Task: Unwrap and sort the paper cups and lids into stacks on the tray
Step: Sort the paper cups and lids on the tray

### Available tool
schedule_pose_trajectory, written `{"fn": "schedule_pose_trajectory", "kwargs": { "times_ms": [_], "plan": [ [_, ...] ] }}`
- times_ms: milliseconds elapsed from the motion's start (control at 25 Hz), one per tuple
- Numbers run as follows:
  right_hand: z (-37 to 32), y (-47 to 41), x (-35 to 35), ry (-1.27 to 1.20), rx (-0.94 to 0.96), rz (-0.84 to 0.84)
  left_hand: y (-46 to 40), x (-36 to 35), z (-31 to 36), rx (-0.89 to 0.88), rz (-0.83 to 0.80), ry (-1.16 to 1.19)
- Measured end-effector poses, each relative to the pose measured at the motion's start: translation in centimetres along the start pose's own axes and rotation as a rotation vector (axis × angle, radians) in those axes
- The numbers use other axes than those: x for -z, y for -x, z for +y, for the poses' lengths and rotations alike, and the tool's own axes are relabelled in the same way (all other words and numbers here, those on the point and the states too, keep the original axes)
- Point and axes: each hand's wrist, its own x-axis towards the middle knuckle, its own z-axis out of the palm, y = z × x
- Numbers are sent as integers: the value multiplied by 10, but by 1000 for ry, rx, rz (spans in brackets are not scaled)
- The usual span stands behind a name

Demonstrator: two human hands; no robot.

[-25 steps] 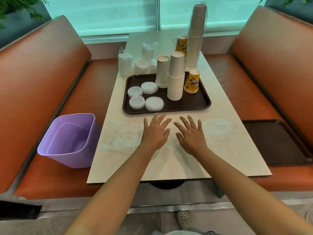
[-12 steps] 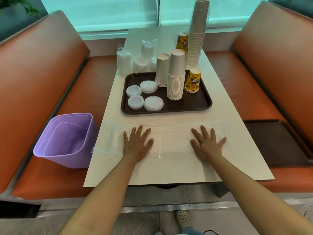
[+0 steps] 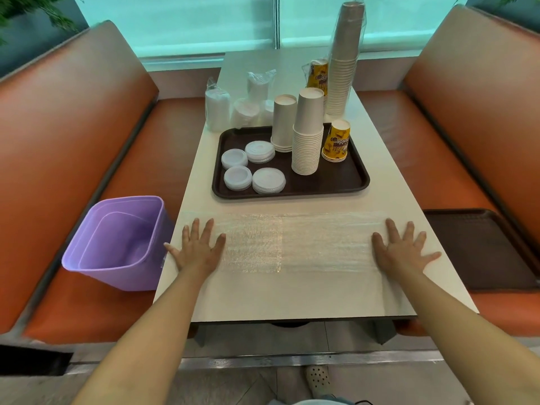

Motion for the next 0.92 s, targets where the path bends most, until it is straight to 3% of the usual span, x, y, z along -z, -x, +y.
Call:
{"fn": "schedule_pose_trajectory", "kwargs": {
  "times_ms": [160,280,400,480,640,800,920],
  "plan": [
    [-8,1,11,30,-38,53,3,9,11,14,48,-84],
    [-52,12,17,60,304,197,11,15,52,-187,197,-96],
    [-89,28,4,83,557,65,22,0,81,-318,81,-52],
    [-84,31,-12,74,490,-22,21,-11,78,-287,-5,-9],
    [-55,24,-21,43,263,1,11,-10,52,-197,-20,-46],
    [-53,24,-19,67,243,9,1,-3,12,61,17,-23],
    [-48,19,-17,75,256,12,3,-3,1,66,0,5]
  ]
}}
